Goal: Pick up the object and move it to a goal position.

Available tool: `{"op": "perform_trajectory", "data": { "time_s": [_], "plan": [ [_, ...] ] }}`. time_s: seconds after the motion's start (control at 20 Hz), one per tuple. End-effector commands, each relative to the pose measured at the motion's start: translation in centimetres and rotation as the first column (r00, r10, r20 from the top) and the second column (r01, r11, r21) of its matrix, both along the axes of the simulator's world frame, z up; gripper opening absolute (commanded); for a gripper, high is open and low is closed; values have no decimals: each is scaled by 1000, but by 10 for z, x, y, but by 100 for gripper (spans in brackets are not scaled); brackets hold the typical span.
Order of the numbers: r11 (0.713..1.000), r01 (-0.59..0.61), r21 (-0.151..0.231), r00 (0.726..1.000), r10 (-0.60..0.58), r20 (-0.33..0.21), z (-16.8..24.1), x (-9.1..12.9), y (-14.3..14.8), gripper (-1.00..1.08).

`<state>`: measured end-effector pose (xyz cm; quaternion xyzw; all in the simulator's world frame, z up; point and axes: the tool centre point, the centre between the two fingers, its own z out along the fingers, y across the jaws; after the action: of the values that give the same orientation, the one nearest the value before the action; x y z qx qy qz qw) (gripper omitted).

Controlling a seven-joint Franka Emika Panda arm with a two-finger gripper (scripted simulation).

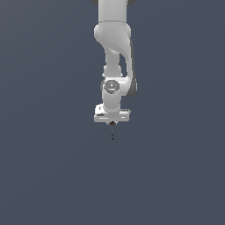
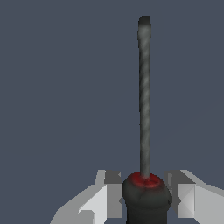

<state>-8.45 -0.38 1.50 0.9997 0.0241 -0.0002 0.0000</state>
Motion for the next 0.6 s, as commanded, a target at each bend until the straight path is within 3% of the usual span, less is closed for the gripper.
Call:
{"op": "perform_trajectory", "data": {
  "time_s": [0.0, 0.55],
  "plan": [
    [1000, 0, 0, 1000, 0, 0, 0, 0, 0, -100],
    [1000, 0, 0, 1000, 0, 0, 40, 6, 22, -100]
  ]
}}
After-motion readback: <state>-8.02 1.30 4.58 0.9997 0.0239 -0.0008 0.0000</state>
